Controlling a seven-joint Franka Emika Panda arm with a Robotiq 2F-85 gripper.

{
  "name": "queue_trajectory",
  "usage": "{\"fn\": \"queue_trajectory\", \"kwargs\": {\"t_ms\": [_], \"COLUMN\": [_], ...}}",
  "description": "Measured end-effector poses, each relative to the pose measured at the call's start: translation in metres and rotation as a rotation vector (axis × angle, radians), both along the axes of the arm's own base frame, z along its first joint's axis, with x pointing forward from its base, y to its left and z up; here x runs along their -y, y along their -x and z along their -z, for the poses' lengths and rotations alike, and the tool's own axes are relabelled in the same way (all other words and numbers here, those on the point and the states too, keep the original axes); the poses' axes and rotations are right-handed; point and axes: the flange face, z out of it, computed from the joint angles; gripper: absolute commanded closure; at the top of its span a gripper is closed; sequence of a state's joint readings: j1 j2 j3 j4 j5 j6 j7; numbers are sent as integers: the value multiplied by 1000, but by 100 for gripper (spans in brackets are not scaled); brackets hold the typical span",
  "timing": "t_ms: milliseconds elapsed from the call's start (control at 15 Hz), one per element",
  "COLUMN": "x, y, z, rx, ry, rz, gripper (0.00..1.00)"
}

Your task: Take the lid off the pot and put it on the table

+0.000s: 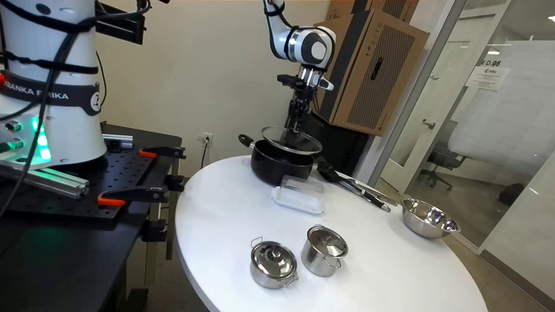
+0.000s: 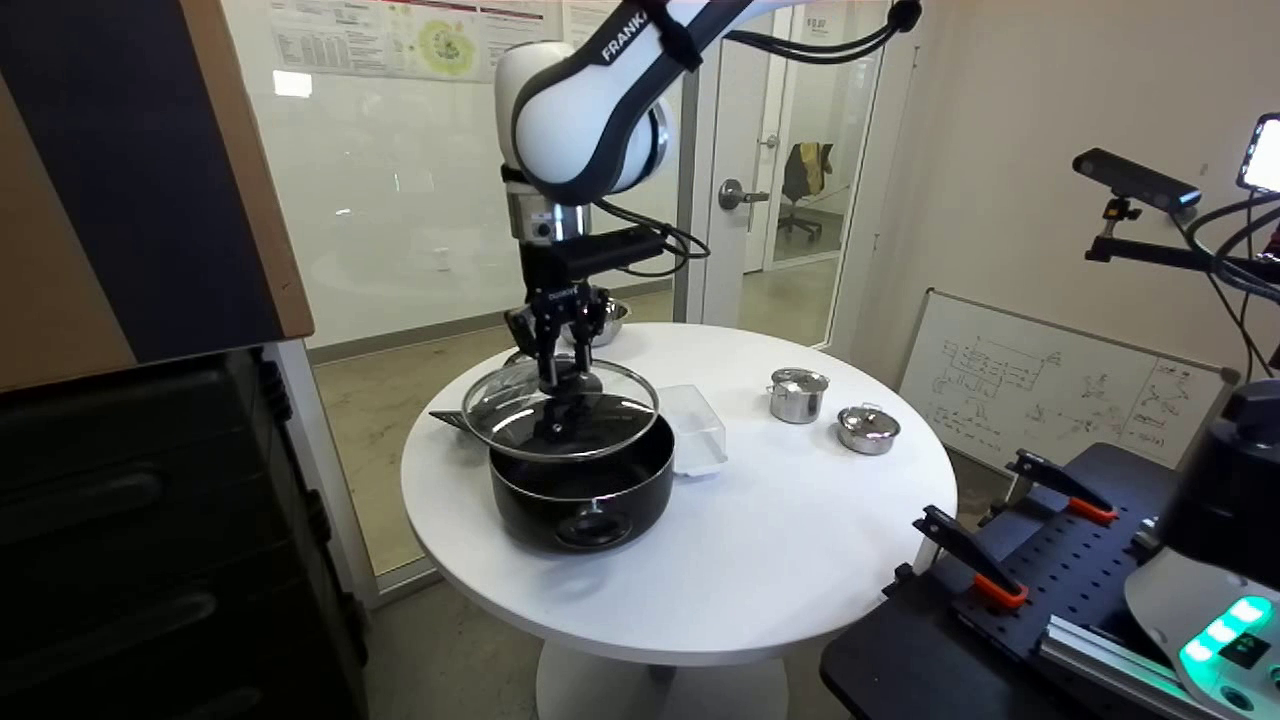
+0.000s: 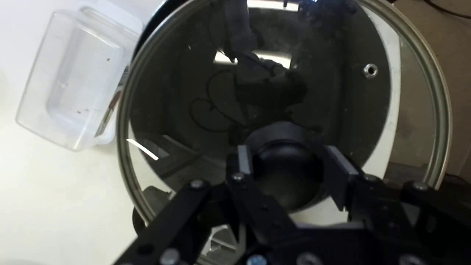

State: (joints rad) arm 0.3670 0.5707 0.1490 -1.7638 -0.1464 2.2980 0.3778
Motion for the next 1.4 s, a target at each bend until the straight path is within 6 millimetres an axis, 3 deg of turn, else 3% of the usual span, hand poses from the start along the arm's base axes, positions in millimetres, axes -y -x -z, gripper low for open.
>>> {"fn": "queue_trajectory", "kwargs": {"t_ms": [333,667,1067,1267,1333,1400], "x": [-6,18,85,137,160,184], "y": [9,32,59,73,78,82], "z": [-50,-46,-45,-49,-48,-47], "rx": [57,9,-39,-62,-76,-90], "ry": [-25,16,56,74,81,87], "rz": [-44,-41,-74,-93,-96,-100], "gripper": [76,76,76,76,51,51]}}
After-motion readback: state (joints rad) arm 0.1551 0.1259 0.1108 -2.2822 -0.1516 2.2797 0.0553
